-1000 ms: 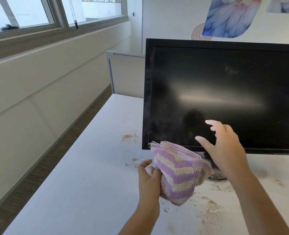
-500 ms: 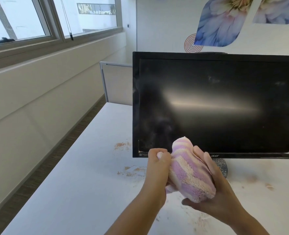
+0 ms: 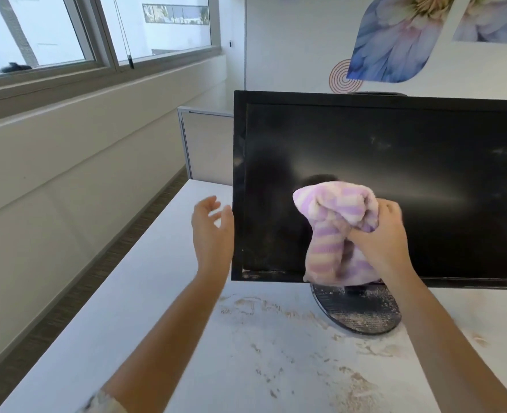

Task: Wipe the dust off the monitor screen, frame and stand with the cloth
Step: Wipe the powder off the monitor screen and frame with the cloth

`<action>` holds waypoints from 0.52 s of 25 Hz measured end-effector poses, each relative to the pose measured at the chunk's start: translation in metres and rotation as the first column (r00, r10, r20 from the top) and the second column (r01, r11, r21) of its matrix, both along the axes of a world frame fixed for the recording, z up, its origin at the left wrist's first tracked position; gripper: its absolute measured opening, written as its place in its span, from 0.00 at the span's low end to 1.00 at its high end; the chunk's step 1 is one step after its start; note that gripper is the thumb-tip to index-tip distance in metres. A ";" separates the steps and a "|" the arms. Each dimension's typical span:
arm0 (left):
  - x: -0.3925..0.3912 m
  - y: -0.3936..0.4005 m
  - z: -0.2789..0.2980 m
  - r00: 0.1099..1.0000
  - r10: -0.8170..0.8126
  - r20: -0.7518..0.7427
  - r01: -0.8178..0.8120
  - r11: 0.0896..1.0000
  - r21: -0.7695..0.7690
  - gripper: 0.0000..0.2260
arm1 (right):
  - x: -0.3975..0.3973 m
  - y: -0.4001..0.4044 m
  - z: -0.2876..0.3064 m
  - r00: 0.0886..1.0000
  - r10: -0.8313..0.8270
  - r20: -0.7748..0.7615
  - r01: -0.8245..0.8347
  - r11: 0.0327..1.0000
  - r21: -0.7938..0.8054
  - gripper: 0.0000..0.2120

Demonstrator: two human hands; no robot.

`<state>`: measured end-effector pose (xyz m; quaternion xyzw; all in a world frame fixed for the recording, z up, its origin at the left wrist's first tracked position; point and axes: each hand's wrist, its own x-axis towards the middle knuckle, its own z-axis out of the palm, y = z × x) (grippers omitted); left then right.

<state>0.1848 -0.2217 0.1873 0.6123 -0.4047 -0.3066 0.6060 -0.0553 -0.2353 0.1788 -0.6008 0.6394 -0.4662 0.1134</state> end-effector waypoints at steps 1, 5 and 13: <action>0.005 -0.014 0.001 0.999 -0.018 0.032 0.018 1.000 0.019 0.15 | 0.003 -0.006 -0.002 0.991 -0.120 -0.059 0.115 0.991 -0.070 0.26; 0.012 -0.059 0.015 0.969 -0.228 -0.097 0.237 0.967 0.092 0.17 | 0.024 -0.013 -0.014 0.935 -0.351 -0.045 0.322 0.896 -0.305 0.30; 0.007 -0.073 0.002 0.896 -0.367 -0.252 0.390 0.919 0.049 0.13 | 0.105 -0.014 -0.043 0.885 -0.142 -0.444 0.034 0.969 -0.243 0.34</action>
